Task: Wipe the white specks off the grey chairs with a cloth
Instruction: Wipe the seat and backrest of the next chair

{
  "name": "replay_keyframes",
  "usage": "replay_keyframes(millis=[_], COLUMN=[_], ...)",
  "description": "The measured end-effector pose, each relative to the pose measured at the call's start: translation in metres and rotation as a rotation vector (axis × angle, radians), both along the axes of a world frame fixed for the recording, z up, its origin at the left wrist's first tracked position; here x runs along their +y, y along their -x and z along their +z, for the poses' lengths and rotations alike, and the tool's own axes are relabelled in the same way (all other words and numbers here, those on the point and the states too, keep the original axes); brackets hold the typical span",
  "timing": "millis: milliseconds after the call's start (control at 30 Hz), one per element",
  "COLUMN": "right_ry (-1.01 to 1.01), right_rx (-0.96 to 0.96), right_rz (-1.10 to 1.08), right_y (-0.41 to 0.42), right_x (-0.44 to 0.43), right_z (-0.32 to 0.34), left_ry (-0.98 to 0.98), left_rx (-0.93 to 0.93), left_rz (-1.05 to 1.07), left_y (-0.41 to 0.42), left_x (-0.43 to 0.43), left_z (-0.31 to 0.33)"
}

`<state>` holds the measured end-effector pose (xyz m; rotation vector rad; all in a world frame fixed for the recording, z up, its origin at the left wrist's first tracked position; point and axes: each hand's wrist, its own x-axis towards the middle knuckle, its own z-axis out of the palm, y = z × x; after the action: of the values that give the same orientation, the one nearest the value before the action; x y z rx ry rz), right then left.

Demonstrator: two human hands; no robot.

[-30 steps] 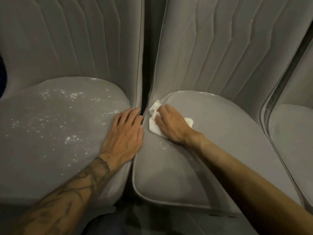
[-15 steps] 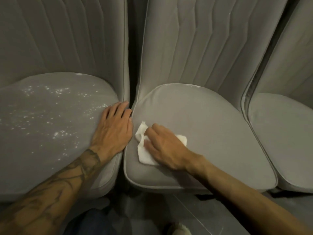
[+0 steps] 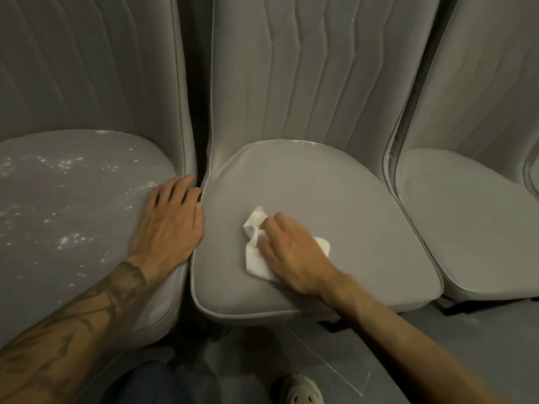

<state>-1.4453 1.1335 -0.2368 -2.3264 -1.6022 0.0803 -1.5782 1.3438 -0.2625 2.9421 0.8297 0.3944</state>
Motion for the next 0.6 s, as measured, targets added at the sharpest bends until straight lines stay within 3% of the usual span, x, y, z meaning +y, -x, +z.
replay_keyframes(millis=[167,267,367,533,600], right_ry=[0.024,-0.062,-0.033,-0.019,-0.029], right_rx=[-0.095,-0.049,-0.036,-0.064,-0.050], right_rz=[-0.395,-0.245,-0.142,-0.447,-0.352], right_y=[-0.012,0.043,0.040,0.023,0.059], right_x=[-0.017,-0.003,-0.013,-0.028,-0.012], right_z=[-0.004,-0.012,-0.008,-0.005,-0.009], left_ry=[-0.006,0.002,0.025,0.026,0.020], left_rx=[-0.035,-0.024,-0.014,-0.014,-0.018], left_rz=[0.001,0.000,-0.006,-0.009,-0.006], left_y=[-0.001,-0.001,0.000,0.000,0.000], left_x=[-0.002,-0.002,-0.002,-0.002,-0.002], left_z=[0.000,0.000,0.000,0.001,0.000])
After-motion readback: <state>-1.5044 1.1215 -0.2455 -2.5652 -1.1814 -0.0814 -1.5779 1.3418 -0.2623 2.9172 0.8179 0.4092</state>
